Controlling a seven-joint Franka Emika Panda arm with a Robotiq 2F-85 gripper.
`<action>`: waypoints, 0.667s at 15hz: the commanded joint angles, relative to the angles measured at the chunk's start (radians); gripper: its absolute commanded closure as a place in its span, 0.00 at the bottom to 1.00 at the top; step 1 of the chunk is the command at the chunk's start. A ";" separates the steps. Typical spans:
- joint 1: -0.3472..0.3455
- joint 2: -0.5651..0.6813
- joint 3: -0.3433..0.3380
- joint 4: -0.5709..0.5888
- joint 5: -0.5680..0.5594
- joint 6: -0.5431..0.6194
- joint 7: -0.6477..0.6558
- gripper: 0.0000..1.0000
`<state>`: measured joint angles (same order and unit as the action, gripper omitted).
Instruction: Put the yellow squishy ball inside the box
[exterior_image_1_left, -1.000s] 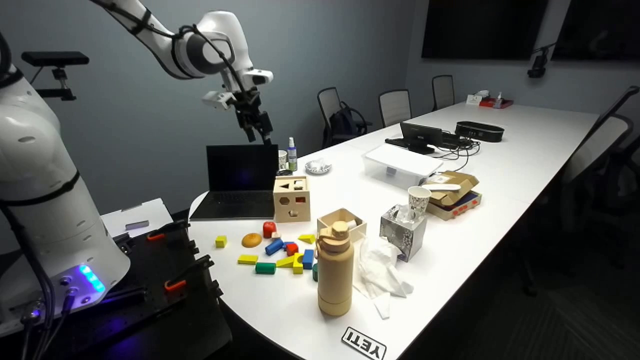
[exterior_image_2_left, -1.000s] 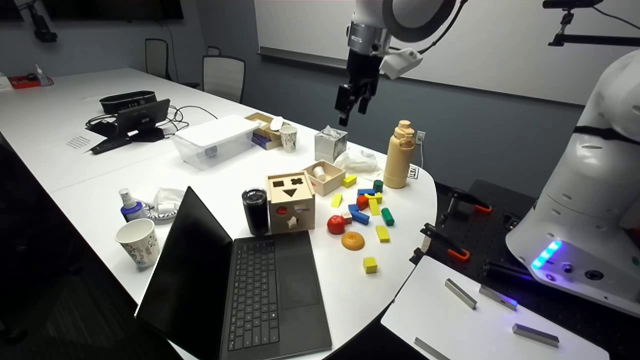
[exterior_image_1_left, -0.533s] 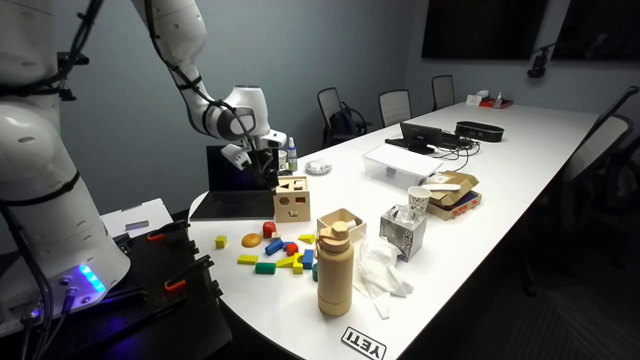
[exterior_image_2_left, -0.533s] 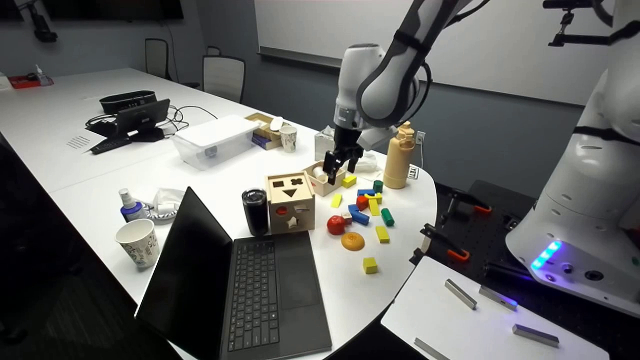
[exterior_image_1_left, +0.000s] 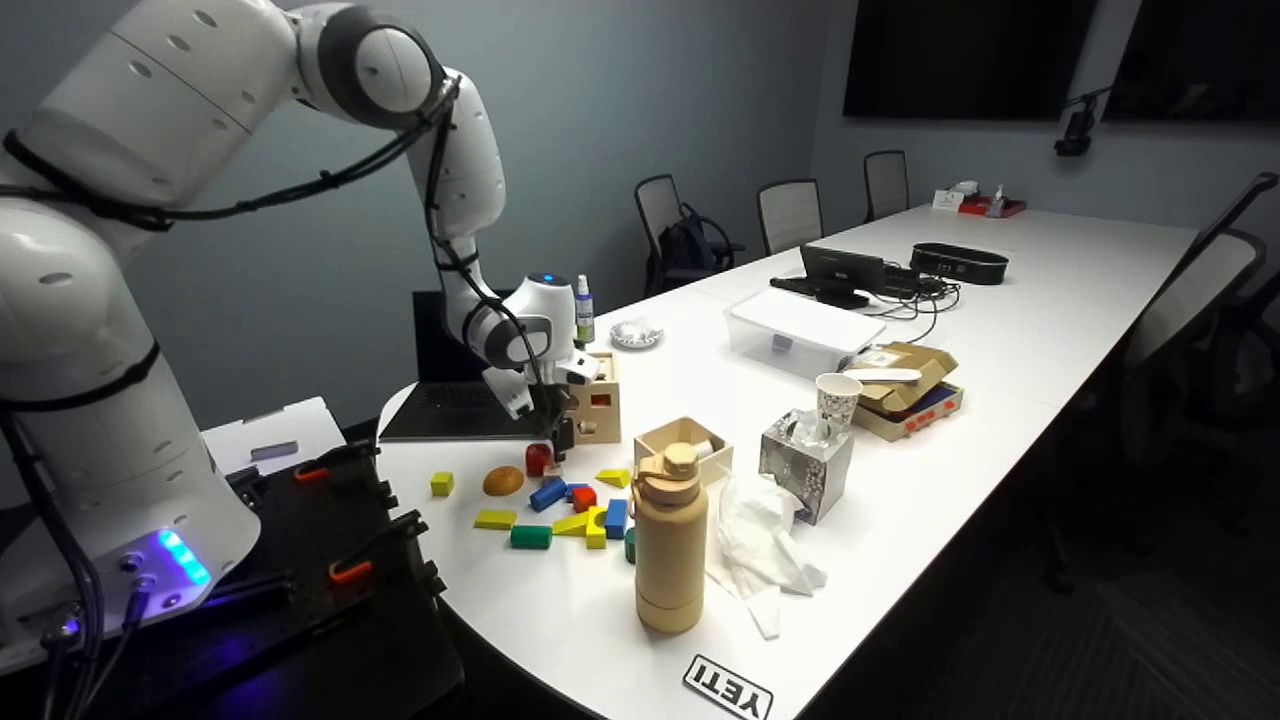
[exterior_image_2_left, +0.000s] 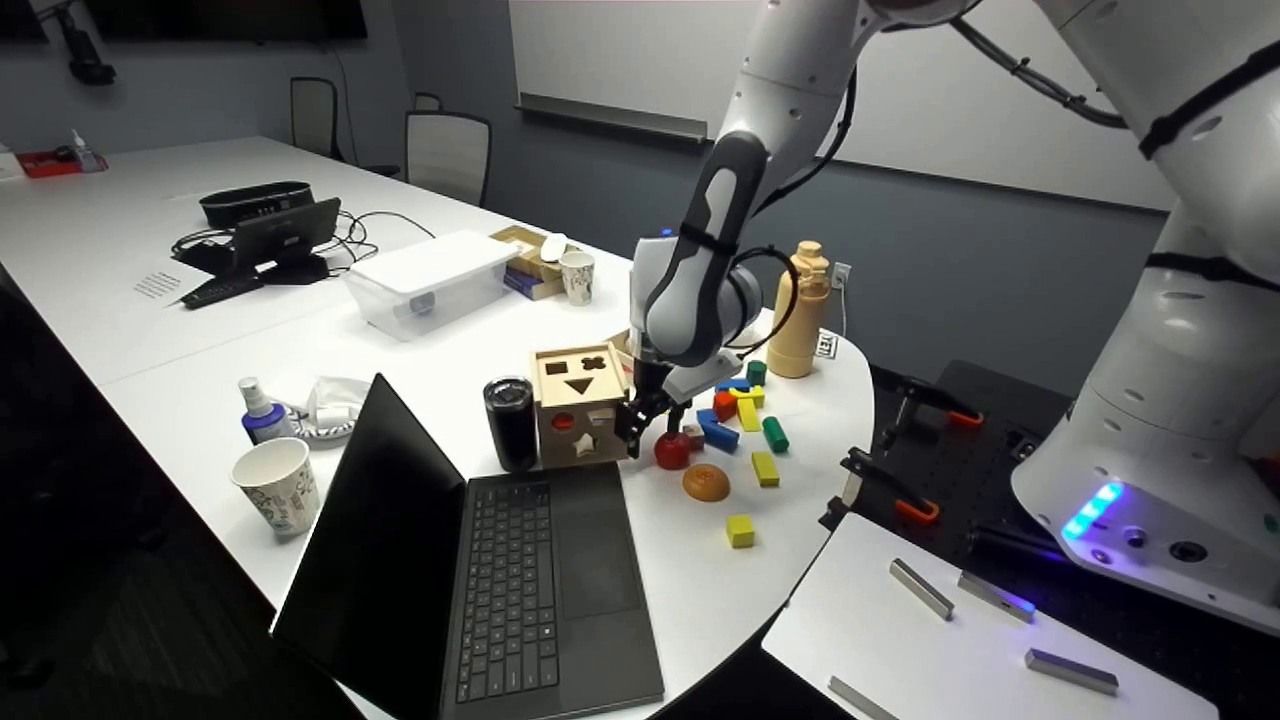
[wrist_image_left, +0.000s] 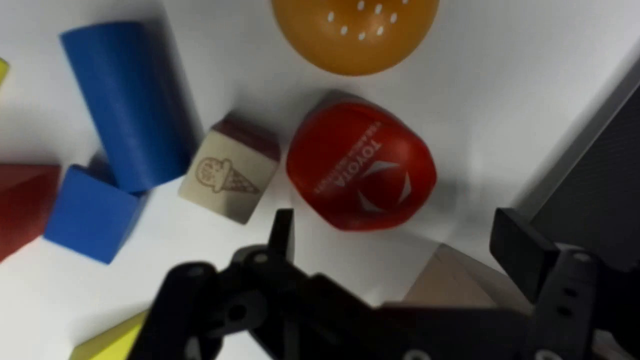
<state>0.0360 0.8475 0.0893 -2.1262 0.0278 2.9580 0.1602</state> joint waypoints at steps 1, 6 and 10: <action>0.022 0.129 -0.009 0.146 0.044 -0.050 0.007 0.00; 0.040 0.137 -0.023 0.163 0.081 -0.094 0.039 0.00; 0.065 0.067 -0.041 0.093 0.108 -0.107 0.080 0.00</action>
<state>0.0630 0.9752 0.0756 -1.9863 0.1013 2.8920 0.1957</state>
